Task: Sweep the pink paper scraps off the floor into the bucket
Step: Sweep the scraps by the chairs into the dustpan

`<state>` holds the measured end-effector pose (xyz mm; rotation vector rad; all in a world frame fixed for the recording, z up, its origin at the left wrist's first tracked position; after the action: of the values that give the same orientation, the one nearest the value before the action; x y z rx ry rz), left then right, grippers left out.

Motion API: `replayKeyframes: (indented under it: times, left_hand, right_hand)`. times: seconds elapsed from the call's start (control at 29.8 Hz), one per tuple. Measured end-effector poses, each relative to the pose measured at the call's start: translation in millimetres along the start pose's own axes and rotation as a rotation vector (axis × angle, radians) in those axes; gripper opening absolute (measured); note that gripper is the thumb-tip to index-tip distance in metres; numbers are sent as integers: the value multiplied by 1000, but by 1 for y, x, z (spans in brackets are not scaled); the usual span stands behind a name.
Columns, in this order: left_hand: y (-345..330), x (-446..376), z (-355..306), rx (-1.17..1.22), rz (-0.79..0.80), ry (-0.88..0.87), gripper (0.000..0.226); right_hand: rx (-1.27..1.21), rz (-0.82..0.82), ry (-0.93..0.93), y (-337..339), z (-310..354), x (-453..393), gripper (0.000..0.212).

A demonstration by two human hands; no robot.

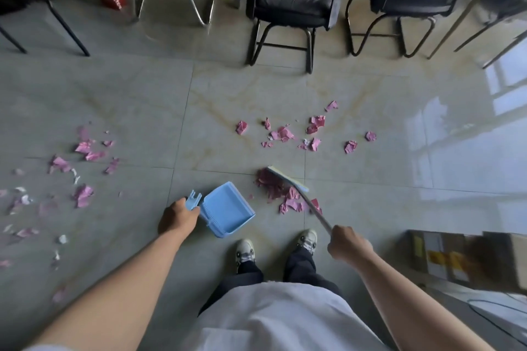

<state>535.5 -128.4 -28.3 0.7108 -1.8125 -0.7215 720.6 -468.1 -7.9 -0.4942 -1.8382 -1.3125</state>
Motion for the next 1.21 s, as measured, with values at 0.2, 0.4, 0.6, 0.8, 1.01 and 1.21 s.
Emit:
replayKeyframes:
  times: [0.2,0.4,0.6,0.8,1.01,1.21]
  left_hand:
    - [4,-3,20,-49,37,-34,18]
    - [12,0,29,-52,-28,-26,20]
    - [28,-9,36,-88,-64,-58,18]
    - [41,-42,22,-226,-33,-210,21]
    - [46,-88,-1,-367,112,-375,30]
    - [40,-122,-8,-413,210,-438,38]
  right_hand:
    - [-137,20,-141,-35,-25,10,38]
    - [-435,113,-327,-68,-52,6,39]
    - [-763,185,-512,-93,-34,7,42]
    - [-981,305,-492,-87,33,13,38]
    - [-1037,347,-377,-63,108,21,38]
    - [-974,349,-344,-33,167,24,11]
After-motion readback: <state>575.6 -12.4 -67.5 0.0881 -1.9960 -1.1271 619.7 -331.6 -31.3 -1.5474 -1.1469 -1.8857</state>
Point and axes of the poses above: each hand's wrist, its own x-axis away from the middle knuckle, its own y-axis out of the back of the hand, z = x × y, the point moved 4 cm from there along -x, towards the middle knuckle, and after that the axes turned 4 degrees about x, right-handed, at the moved point
